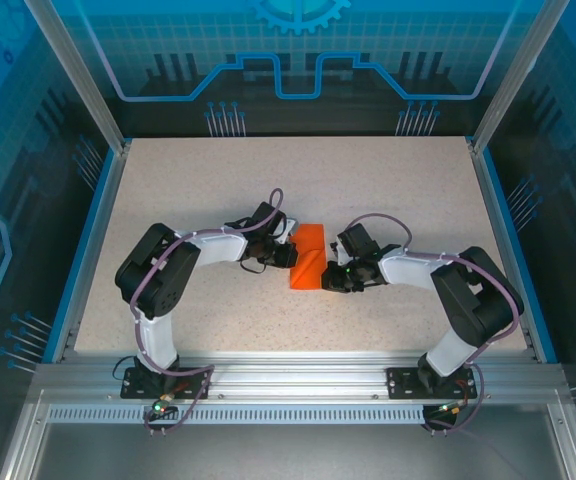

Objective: Fold a paper plane with a square sheet of paper (fold left side to right side)
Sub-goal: Fold the triangle a second time at the center of the table.

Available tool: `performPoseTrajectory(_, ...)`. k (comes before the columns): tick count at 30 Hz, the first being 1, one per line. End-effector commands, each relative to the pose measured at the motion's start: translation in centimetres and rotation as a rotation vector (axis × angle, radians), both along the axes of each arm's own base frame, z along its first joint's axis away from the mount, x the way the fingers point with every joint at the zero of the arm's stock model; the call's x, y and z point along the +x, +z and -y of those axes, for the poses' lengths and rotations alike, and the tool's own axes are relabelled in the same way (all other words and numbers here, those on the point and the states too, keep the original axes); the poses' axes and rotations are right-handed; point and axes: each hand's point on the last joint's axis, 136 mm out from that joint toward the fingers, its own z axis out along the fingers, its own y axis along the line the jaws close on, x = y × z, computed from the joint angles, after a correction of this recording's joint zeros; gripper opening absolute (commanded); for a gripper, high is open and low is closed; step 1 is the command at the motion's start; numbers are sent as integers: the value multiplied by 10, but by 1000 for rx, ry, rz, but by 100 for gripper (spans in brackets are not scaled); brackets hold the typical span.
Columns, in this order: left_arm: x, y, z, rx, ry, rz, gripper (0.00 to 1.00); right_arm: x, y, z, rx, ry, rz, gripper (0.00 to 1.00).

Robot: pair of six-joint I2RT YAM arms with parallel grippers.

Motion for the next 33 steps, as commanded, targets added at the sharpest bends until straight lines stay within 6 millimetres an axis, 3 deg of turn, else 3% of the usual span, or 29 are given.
performPoseTrajectory(1,-3,-9,0,6,-29,-25,9,4,19,-6,98,0,29,9)
performPoseTrajectory(8,-5,-10,0,8,-38,-29,10,50,50,-26,273,-69,125,8)
performPoseTrajectory(15,-6,-10,1,14,-44,-27,10,82,47,-44,296,-85,134,7)
performPoseTrajectory(24,-6,-9,4,16,-51,-23,10,83,29,-51,264,-61,98,7)
performPoseTrajectory(33,-7,-10,4,23,-55,-28,10,76,13,-43,181,-41,81,7)
